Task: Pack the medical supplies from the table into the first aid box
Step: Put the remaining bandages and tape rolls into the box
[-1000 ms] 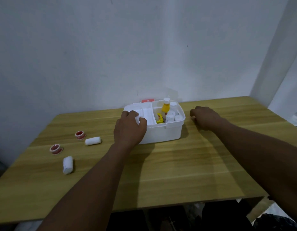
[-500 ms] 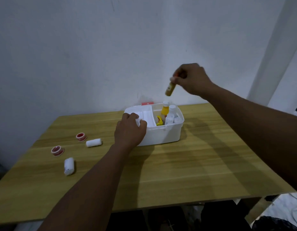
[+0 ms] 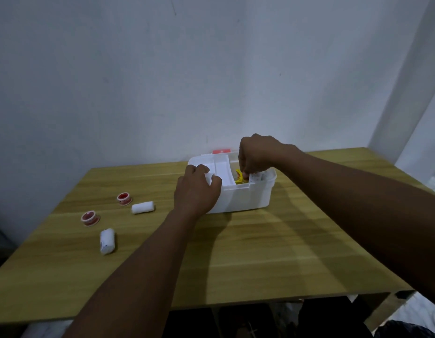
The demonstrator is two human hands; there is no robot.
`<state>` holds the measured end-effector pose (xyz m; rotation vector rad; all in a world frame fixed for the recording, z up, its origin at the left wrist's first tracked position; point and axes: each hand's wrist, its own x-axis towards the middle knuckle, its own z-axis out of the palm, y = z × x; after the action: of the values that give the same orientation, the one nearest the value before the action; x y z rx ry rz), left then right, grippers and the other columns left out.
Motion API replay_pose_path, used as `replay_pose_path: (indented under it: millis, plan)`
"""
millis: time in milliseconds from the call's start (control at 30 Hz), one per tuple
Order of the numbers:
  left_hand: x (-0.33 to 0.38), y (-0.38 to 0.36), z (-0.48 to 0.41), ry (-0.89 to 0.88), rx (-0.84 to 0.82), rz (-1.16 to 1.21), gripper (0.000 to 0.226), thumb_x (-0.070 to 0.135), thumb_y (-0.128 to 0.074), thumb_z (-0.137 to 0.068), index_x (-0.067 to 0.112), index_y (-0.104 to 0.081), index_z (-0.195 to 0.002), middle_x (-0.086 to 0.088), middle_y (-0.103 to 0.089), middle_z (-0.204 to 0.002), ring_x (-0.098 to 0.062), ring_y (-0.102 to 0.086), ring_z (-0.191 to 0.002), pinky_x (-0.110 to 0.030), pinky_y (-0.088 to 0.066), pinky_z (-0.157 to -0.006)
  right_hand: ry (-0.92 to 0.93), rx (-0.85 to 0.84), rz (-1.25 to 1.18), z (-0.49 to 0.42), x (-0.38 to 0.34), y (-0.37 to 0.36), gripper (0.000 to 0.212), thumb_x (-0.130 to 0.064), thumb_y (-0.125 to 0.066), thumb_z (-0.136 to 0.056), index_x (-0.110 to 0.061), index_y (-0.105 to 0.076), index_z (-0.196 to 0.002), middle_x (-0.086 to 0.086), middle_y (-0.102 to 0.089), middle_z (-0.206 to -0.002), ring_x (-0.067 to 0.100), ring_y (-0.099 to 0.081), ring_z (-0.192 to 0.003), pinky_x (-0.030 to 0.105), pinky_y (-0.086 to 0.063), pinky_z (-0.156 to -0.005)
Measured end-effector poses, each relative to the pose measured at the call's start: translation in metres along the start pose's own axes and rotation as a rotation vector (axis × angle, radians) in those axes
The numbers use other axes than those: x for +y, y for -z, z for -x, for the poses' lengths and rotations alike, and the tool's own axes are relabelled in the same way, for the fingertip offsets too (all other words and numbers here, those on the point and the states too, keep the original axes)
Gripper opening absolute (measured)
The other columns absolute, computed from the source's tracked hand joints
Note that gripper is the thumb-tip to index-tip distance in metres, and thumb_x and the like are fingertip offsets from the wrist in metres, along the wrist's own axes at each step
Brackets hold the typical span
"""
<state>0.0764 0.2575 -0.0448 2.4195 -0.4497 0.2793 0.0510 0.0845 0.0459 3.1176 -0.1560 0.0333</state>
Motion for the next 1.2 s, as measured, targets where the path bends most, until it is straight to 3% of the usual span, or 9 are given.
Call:
replay_pose_path:
  millis: [200,400,567,667,733,900,1000,1100,1200]
  plan:
    - [0.0,0.001,0.001,-0.002,-0.016,0.006,0.051,0.045,-0.047,-0.094,0.019,-0.054,-0.137,-0.006,-0.047,-0.146,-0.03,-0.053,-0.123,-0.043,-0.049,-0.095,0.005,-0.043,0.214,0.002,-0.019,0.001,0.032,-0.026,-0.081,-0.074,-0.02,-0.053,-0.088,-0.001,-0.049,-0.073,0.022,-0.056,-0.08,0.032,-0.042,-0.068]
    - [0.0,0.002,0.001,-0.006,-0.026,0.011,0.051,0.044,-0.047,-0.093,0.019,-0.053,-0.138,-0.005,-0.048,-0.146,-0.031,-0.053,-0.123,-0.044,-0.049,-0.095,0.018,-0.06,0.291,-0.001,-0.026,-0.007,0.043,-0.02,-0.076,-0.078,-0.016,-0.057,-0.116,0.002,-0.051,-0.088,0.022,-0.053,-0.084,0.034,-0.037,-0.073]
    - [0.001,0.002,0.0,0.006,-0.028,0.04,0.051,0.044,-0.05,-0.094,0.02,-0.051,-0.139,-0.005,-0.046,-0.147,-0.031,-0.054,-0.123,-0.043,-0.048,-0.096,0.004,-0.087,0.096,-0.001,-0.018,0.002,0.029,-0.023,-0.08,-0.076,-0.016,-0.055,-0.09,-0.001,-0.058,-0.081,0.021,-0.058,-0.086,0.034,-0.044,-0.071]
    - [0.002,0.006,0.0,0.002,-0.013,0.113,0.05,0.043,-0.052,-0.097,0.02,-0.049,-0.141,-0.005,-0.044,-0.148,-0.028,-0.052,-0.125,-0.037,-0.043,-0.095,-0.004,-0.012,-0.092,-0.002,-0.008,0.019,0.025,-0.019,-0.076,-0.075,-0.012,-0.071,-0.099,0.003,-0.071,-0.098,0.023,-0.066,-0.091,0.036,-0.056,-0.08]
    - [0.001,0.011,0.0,0.014,0.0,0.185,0.048,0.041,-0.052,-0.099,0.02,-0.048,-0.142,-0.005,-0.043,-0.148,-0.02,-0.052,-0.117,-0.031,-0.038,-0.091,0.039,0.043,-0.185,0.001,-0.003,0.034,0.021,-0.013,-0.07,-0.08,-0.012,-0.076,-0.1,0.003,-0.073,-0.101,0.021,-0.066,-0.093,0.032,-0.056,-0.08]
    - [-0.01,0.03,0.003,-0.011,0.04,0.204,0.045,0.037,-0.052,-0.1,0.018,-0.049,-0.14,-0.006,-0.047,-0.144,-0.018,-0.052,-0.116,-0.029,-0.039,-0.094,0.13,0.1,-0.371,0.011,-0.022,0.052,0.02,-0.013,-0.067,-0.086,-0.011,-0.078,-0.103,-0.006,-0.069,-0.086,0.014,-0.061,-0.09,0.023,-0.046,-0.071]
    - [-0.021,0.046,0.005,-0.013,0.081,0.202,0.044,0.035,-0.054,-0.098,0.016,-0.052,-0.138,-0.008,-0.051,-0.137,-0.017,-0.054,-0.102,-0.04,-0.049,-0.098,0.187,0.107,-0.458,0.01,-0.048,0.047,0.019,-0.015,-0.066,-0.086,-0.013,-0.078,-0.102,-0.006,-0.069,-0.085,0.013,-0.064,-0.09,0.022,-0.047,-0.073]
    - [-0.043,0.063,0.009,0.026,0.129,0.167,0.041,0.029,-0.057,-0.095,0.017,-0.054,-0.134,-0.007,-0.053,-0.132,-0.016,-0.055,-0.092,-0.04,-0.052,-0.092,0.252,0.106,-0.491,0.005,-0.079,0.036,0.02,-0.013,-0.063,-0.087,-0.013,-0.078,-0.1,-0.006,-0.068,-0.084,0.011,-0.062,-0.084,0.016,-0.044,-0.063]
    - [-0.073,0.083,0.018,0.098,0.171,0.093,0.039,0.028,-0.059,-0.091,0.019,-0.057,-0.129,-0.005,-0.055,-0.127,-0.022,-0.06,-0.094,-0.035,-0.047,-0.082,0.31,0.106,-0.498,-0.002,-0.115,0.022,0.021,-0.012,-0.061,-0.087,-0.012,-0.078,-0.1,0.0,-0.073,-0.097,0.013,-0.063,-0.089,0.02,-0.047,-0.072]
